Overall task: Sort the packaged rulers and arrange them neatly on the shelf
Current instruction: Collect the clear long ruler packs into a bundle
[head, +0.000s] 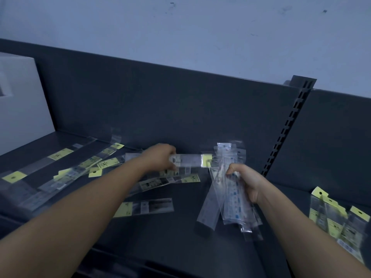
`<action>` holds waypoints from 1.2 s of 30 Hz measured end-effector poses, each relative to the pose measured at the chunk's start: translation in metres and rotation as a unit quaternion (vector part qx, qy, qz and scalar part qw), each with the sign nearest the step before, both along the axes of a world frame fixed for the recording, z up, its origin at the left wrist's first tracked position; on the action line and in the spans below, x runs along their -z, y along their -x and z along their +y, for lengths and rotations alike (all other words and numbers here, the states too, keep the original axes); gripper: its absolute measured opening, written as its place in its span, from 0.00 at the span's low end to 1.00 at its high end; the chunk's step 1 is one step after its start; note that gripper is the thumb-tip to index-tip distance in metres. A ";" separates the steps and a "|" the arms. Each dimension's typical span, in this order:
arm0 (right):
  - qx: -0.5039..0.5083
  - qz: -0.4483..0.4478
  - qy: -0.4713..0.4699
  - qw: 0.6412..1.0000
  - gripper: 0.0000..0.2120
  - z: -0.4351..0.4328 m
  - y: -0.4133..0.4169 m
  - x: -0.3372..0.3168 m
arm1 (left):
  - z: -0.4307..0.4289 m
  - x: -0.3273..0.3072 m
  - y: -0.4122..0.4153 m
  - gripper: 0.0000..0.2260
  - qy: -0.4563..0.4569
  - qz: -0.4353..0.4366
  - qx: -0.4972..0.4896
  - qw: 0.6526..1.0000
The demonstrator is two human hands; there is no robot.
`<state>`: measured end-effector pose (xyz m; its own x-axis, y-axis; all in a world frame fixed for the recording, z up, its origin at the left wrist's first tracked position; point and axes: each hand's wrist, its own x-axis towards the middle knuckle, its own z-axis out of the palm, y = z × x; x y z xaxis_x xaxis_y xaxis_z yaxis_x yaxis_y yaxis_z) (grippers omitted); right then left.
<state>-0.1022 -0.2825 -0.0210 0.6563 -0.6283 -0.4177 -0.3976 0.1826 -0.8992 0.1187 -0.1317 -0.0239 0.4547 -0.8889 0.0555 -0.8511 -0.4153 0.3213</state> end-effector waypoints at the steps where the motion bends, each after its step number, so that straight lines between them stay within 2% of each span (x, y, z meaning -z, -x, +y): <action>1: -0.002 -0.003 -0.002 1.000 0.07 0.001 -0.002 -0.001 | 0.004 -0.007 -0.003 0.14 0.007 0.016 -0.007 1.000; 4: -0.008 -0.010 -0.009 1.000 0.07 0.006 -0.009 -0.003 | 0.017 -0.026 -0.011 0.12 0.008 0.113 -0.009 0.994; 8: -0.024 -0.018 -0.014 0.999 0.07 0.016 -0.023 -0.006 | 0.029 -0.023 -0.016 0.11 -0.069 0.122 -0.017 0.990; 9: -0.028 -0.020 -0.014 0.999 0.07 0.018 -0.026 -0.007 | 0.032 -0.020 -0.015 0.14 -0.096 0.117 -0.023 0.988; 12: -0.040 -0.025 -0.015 0.999 0.08 0.023 -0.034 -0.007 | 0.042 -0.014 -0.009 0.35 -0.207 0.087 -0.040 0.974; 14: -0.046 -0.026 -0.012 0.999 0.09 0.026 -0.039 -0.006 | 0.047 -0.012 -0.001 0.42 -0.274 0.040 -0.043 0.960; 16: -0.052 -0.024 -0.011 0.998 0.10 0.030 -0.043 -0.006 | 0.050 -0.010 0.005 0.40 -0.280 0.033 -0.059 0.958; 20: -0.061 -0.021 -0.006 0.998 0.12 0.039 -0.051 -0.007 | 0.056 -0.007 0.009 0.28 -0.252 0.070 -0.064 0.963; 23: -0.063 -0.020 0.004 0.998 0.10 0.045 -0.056 -0.009 | 0.061 -0.004 0.010 0.18 -0.200 0.070 -0.075 0.974; 27: -0.073 -0.017 0.009 0.997 0.07 0.052 -0.060 -0.012 | 0.073 -0.010 0.002 0.16 -0.130 0.034 -0.099 0.986; 36: -0.098 -0.008 -0.010 0.995 0.05 0.080 -0.082 -0.012 | 0.147 -0.028 -0.035 0.09 -0.038 0.125 -0.185 0.974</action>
<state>-0.0197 -0.2027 -0.0093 0.7723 -0.4785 -0.4179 -0.4131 0.1214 -0.9025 0.1536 0.0150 0.0038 0.7350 -0.6593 -0.1587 -0.5379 -0.7093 0.4556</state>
